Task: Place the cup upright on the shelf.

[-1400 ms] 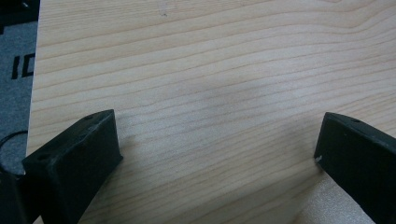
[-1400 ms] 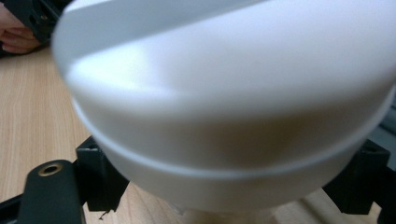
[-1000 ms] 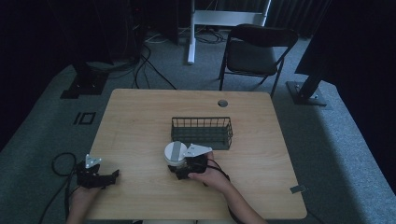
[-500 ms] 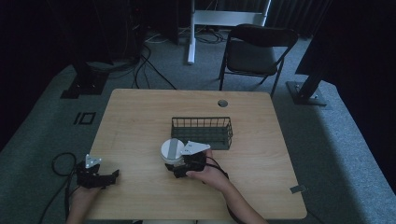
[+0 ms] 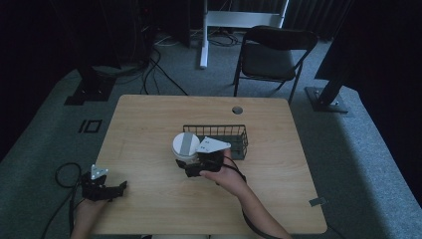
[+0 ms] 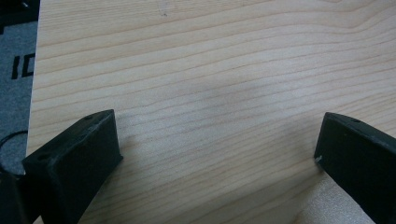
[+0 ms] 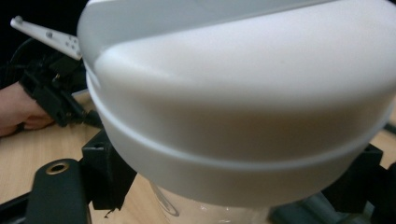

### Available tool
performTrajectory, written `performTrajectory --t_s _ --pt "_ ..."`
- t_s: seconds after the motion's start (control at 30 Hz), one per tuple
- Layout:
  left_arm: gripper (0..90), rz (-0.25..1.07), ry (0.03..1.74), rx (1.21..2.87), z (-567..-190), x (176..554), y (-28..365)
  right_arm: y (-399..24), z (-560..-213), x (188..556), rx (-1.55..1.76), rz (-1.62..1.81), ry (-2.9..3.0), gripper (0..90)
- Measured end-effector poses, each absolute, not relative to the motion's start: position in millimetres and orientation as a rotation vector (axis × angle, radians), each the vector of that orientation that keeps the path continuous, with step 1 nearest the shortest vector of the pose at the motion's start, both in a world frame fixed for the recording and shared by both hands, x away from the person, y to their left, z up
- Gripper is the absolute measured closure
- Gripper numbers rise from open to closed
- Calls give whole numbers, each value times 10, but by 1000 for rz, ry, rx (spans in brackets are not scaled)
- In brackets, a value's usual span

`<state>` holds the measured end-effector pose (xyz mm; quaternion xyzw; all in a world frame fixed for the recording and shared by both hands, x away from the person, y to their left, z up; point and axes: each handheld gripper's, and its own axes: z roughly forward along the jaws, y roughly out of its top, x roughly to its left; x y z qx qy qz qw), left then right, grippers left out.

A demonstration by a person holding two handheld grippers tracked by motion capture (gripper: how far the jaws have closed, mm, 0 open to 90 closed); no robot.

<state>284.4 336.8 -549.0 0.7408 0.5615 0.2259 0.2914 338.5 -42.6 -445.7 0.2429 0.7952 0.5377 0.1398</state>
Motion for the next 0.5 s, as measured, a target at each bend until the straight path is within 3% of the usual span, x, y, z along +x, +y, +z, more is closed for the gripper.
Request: performTrajectory --t_s 0.5 --pt "2 603 1497 1974 -5491 2844 3367 -647 -4168 3598 820 1464 2125 185"
